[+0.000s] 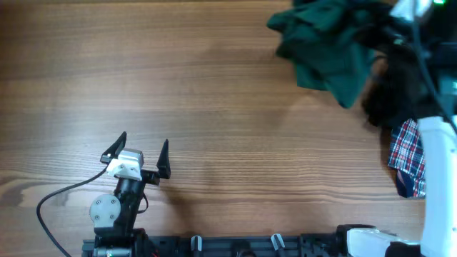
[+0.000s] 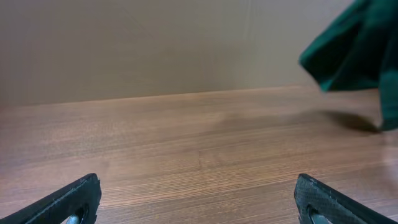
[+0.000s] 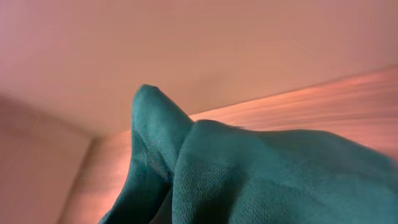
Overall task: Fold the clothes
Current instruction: 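Lift the green garment with the right gripper and carry it left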
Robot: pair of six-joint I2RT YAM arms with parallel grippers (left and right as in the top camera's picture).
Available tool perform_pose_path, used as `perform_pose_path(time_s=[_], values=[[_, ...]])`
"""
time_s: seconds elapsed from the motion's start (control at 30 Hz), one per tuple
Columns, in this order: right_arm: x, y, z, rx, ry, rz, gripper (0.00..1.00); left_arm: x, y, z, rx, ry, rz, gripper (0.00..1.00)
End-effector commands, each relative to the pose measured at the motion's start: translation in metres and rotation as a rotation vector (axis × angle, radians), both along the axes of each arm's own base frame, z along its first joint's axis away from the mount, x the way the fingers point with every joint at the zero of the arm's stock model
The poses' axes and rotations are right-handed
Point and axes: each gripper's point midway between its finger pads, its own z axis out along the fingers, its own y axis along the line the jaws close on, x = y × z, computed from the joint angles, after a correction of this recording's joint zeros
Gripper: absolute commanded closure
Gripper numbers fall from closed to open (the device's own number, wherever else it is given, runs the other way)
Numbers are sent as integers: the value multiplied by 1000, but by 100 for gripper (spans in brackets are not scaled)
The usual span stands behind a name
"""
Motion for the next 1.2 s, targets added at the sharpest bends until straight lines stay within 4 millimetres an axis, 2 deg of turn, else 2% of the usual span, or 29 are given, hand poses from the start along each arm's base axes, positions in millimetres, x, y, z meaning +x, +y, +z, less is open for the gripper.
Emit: perform_pose_path(time_s=[0.0,0.2,0.3,0.37,0.43,0.53,0.67,0.77,0.9,0.97,1.1,1.17], values=[[8,65,-1,65,7,137,96,0,-2,-2,4,4,-13,0],[19,163,-26,143,44,310,96,0,-2,-2,4,4,-13,0],[18,207,-34,206,56,402,96,0,-2,-2,3,4,-14,0],[13,239,-32,272,43,507,96,0,-2,-2,4,4,-13,0],[8,263,-27,338,30,591,96,0,-2,-2,3,4,-13,0],[-1,282,-13,422,1,698,96,0,-2,-2,3,4,-13,0],[-16,290,17,512,-61,813,96,0,-2,-2,4,4,-13,0],[-18,290,19,517,-64,831,96,0,-2,-2,3,4,-14,0],[-7,283,4,473,-38,775,96,0,-2,-2,4,4,-13,0],[7,274,-9,436,-17,701,96,0,-2,-2,3,4,-13,0],[35,247,-39,348,36,531,96,0,-2,-2,4,4,-13,0],[48,225,-55,271,55,426,96,0,-2,-2,4,4,-13,0]])
